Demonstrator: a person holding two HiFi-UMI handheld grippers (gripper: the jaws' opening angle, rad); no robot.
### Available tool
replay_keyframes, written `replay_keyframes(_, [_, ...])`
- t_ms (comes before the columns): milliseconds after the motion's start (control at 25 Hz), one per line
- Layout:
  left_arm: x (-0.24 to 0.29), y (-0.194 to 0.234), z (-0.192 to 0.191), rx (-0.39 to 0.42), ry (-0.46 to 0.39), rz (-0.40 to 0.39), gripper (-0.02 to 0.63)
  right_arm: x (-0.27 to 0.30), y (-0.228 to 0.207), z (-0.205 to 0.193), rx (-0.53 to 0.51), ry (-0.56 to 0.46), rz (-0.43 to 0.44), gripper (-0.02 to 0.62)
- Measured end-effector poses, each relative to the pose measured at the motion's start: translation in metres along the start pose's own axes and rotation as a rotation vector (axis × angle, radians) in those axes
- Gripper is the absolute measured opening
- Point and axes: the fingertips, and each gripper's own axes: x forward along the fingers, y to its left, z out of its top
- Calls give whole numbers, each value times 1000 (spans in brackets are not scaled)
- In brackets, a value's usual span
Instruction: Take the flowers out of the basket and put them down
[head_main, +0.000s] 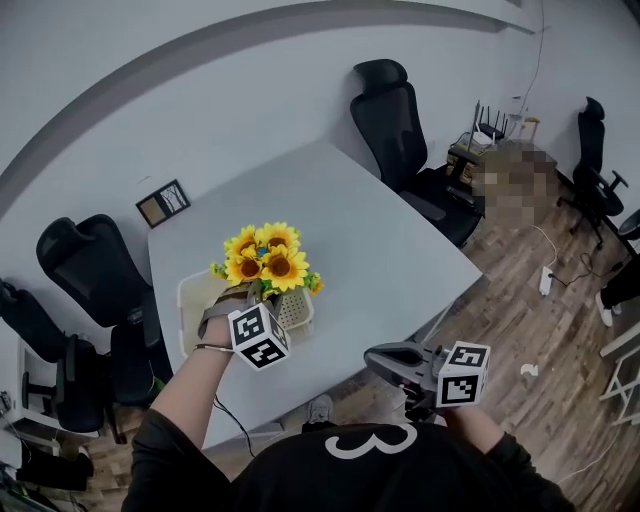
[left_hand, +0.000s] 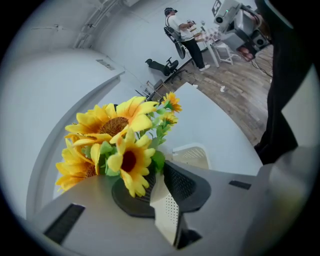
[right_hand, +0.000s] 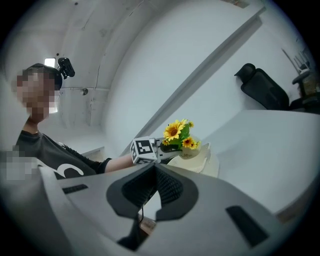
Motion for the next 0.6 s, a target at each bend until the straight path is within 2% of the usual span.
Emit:
replay_keyframes(320, [-5, -6, 55, 56, -63, 0, 60, -44, 11, 9, -32, -63, -68, 8])
replay_keyframes(600, [9, -18, 107, 111, -126, -30, 60, -82, 12, 15, -48, -120, -142, 8])
